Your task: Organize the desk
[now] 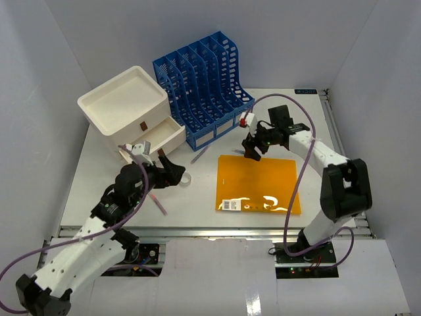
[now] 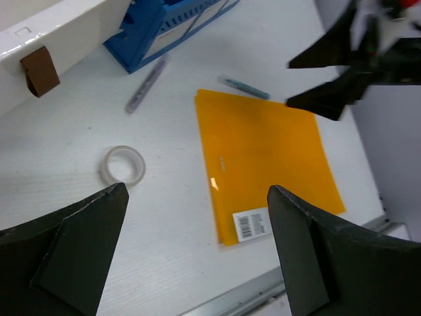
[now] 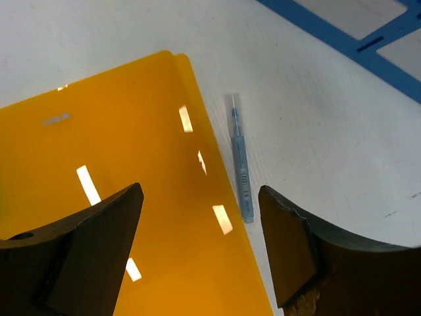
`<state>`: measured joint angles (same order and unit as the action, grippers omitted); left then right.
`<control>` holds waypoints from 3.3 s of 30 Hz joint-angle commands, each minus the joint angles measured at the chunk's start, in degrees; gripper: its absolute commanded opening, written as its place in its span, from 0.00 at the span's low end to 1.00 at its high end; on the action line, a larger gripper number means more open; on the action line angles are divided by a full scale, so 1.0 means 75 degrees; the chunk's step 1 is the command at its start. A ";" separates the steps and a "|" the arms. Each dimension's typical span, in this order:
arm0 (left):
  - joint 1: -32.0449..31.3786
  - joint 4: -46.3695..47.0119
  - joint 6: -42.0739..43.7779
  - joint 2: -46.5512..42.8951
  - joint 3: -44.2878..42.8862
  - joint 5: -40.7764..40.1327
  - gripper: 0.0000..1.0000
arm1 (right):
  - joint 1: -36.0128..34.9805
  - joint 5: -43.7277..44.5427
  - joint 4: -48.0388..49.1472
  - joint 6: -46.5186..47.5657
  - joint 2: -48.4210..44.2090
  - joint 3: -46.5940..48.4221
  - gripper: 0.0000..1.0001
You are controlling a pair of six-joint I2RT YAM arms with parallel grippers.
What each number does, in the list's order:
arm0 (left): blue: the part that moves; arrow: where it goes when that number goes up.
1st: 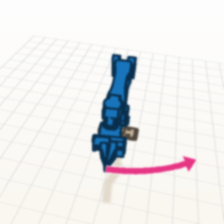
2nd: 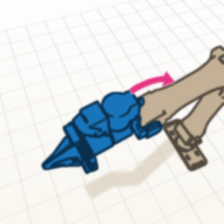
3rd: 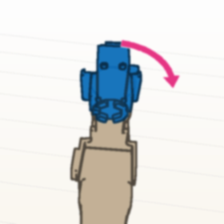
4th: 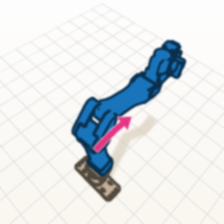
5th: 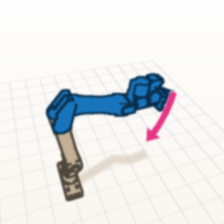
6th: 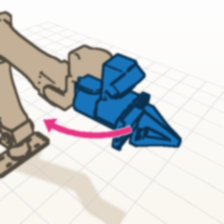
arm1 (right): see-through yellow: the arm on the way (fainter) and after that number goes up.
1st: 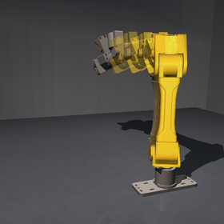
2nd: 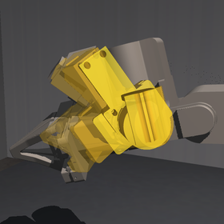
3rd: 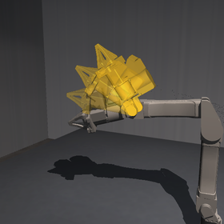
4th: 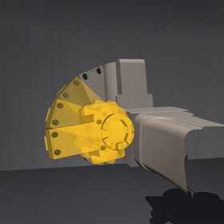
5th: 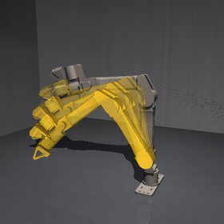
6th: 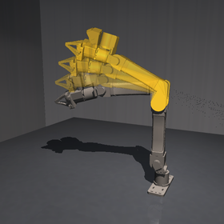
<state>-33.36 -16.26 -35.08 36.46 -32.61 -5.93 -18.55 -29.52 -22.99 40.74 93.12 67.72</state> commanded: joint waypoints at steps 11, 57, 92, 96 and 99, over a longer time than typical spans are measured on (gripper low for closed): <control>-0.0023 -0.2895 -0.2231 -0.2998 0.0024 0.0907 0.98 | -0.0468 0.2172 -0.0433 -0.0269 0.2515 0.1688 0.63; -0.0019 -0.4825 -0.6443 -0.0146 0.0890 -0.0903 0.97 | -0.5355 0.2909 -0.0925 0.4369 0.2936 0.7135 0.08; -0.0016 -0.4102 -0.6344 0.2769 0.0209 -0.2130 0.72 | -0.2689 -0.0388 0.1797 -0.0031 -0.2050 0.0252 0.65; -0.0026 -0.4088 -0.6203 0.3294 0.0112 -0.2204 0.66 | -0.1836 -0.1212 0.2646 -0.0691 -0.3346 -0.1648 0.66; -0.0017 -0.4074 -0.6178 0.3763 0.0042 -0.2243 0.65 | -0.1270 -0.1953 0.2911 -0.0966 -0.3811 -0.2297 0.66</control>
<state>-33.39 -46.97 -79.99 61.29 -30.09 -20.80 -33.69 -34.24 -8.76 39.71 68.64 55.81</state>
